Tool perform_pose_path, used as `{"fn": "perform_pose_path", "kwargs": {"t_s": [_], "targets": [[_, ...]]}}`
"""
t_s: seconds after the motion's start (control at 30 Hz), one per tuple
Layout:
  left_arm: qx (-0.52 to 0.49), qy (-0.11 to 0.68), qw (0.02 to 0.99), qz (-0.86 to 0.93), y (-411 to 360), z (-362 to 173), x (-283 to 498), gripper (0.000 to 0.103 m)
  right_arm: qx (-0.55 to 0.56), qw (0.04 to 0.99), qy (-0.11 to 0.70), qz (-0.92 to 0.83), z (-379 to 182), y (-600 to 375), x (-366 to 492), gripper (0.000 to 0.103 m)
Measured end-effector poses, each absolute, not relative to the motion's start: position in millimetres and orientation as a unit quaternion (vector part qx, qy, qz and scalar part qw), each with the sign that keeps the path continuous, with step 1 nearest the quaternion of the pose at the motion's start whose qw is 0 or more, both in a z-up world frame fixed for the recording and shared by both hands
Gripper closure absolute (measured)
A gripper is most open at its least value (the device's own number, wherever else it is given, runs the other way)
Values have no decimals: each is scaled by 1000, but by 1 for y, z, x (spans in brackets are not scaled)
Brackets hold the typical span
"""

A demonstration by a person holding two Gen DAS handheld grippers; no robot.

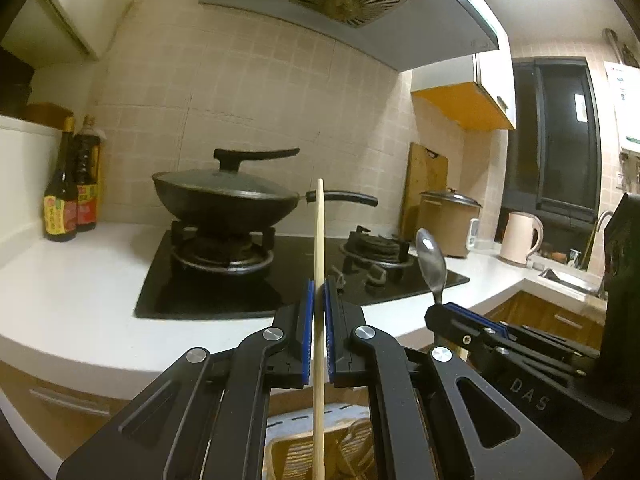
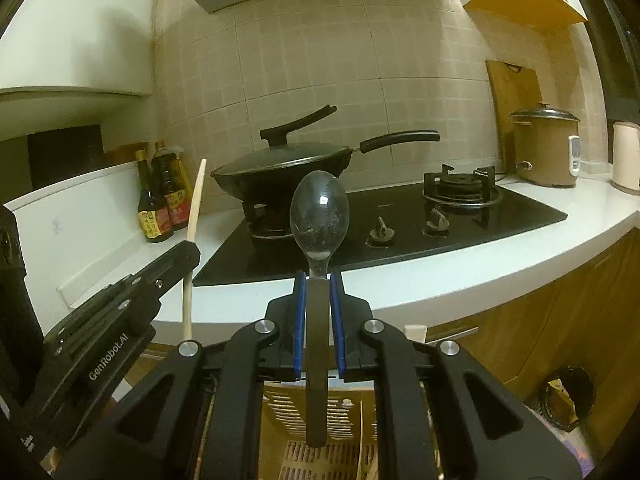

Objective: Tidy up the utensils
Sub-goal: 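Carry the spoon and chopstick over the tan basket and open both tools, then move both open tools back down to the utensils on the table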

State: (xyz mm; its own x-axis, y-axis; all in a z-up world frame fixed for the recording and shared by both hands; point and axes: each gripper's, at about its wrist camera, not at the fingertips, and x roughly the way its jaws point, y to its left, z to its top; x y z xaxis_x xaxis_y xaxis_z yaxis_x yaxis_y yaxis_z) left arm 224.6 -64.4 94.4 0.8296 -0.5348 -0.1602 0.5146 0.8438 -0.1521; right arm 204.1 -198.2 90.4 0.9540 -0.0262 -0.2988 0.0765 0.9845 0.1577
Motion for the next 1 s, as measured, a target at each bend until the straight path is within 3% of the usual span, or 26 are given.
{"fn": "perform_pose_path", "kwargs": {"t_s": [0.03, 0.13, 0.27, 0.43, 0.5, 0.63, 0.7, 0.9, 1.0], "targets": [[-53, 99, 955, -273, -63, 92, 225, 99, 85, 985, 149, -25, 89, -197, 201, 93], [-62, 108, 953, -277, -56, 85, 224, 82, 83, 983, 165, -14, 83, -196, 199, 89], [-69, 125, 949, -281, -44, 81, 219, 80, 81, 982, 173, -4, 80, -197, 179, 75], [-68, 143, 944, -291, -21, 83, 193, 68, 95, 978, 185, 13, 79, -199, 140, 74], [-60, 156, 940, -296, -11, 84, 177, 68, 98, 975, 197, 19, 76, -198, 118, 73], [-59, 185, 935, -298, 5, 78, 148, 65, 100, 967, 232, 28, 62, -193, 86, 58], [-56, 209, 930, -298, 12, 70, 133, 61, 100, 962, 254, 30, 49, -189, 71, 58], [-9, 306, 908, -287, 17, 25, 89, 60, 91, 930, 354, 46, -3, -168, 44, 58], [13, 360, 891, -278, 16, -4, 77, 61, 93, 907, 406, 52, -29, -158, 38, 69]]}}
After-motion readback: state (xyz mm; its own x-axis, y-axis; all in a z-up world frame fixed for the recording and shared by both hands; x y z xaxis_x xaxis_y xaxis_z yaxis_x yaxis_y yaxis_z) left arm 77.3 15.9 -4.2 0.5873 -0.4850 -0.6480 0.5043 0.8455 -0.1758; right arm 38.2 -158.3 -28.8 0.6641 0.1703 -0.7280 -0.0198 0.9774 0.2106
